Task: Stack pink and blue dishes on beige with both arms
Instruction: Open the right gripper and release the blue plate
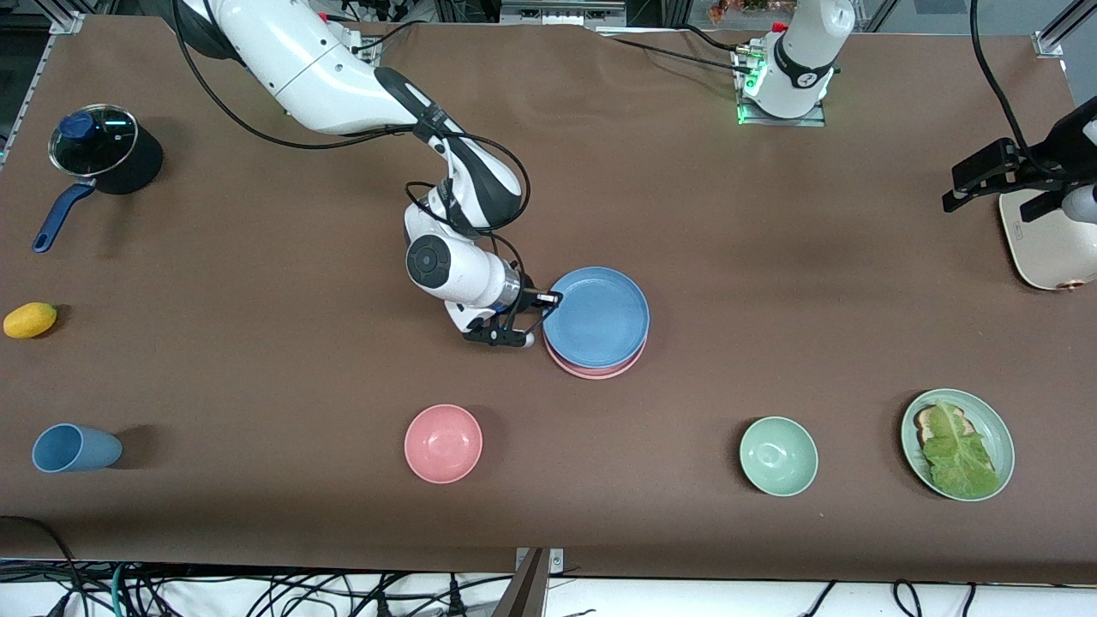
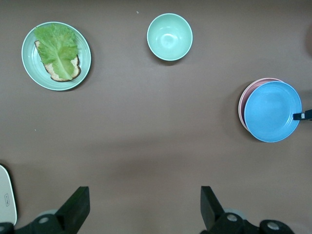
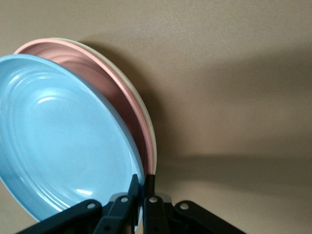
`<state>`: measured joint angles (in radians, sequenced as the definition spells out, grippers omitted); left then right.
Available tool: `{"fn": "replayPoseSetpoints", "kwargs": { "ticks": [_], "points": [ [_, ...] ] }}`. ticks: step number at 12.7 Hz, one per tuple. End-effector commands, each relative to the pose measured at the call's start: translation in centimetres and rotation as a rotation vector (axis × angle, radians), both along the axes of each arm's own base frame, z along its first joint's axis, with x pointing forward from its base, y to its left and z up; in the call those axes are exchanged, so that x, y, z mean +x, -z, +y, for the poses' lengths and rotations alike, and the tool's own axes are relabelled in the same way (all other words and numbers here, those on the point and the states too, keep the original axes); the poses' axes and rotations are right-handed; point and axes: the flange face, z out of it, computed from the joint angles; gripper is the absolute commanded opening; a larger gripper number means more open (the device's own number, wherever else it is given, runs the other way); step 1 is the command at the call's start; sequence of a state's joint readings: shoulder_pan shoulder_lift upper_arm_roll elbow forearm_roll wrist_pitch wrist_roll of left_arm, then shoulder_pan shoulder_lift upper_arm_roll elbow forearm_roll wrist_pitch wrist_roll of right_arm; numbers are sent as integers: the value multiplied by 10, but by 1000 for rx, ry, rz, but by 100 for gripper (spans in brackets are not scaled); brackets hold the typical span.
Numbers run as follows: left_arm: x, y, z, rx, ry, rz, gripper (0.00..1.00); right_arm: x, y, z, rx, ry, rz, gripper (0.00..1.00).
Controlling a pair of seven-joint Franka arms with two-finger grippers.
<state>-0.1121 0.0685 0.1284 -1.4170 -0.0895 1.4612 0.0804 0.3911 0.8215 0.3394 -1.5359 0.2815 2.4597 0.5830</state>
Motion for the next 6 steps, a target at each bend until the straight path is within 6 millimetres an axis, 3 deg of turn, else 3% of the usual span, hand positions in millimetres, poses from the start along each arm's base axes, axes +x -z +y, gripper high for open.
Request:
{"fn": "replayPoseSetpoints", "kwargs": {
  "ticks": [1, 6],
  "points": [
    [-3, -1, 3, 5, 18, 2, 100, 4, -2, 5, -5, -26, -32, 99],
    [-3, 0, 2, 2, 22, 3, 100, 21, -40, -10, -81, -95, -108, 100]
  ]
}}
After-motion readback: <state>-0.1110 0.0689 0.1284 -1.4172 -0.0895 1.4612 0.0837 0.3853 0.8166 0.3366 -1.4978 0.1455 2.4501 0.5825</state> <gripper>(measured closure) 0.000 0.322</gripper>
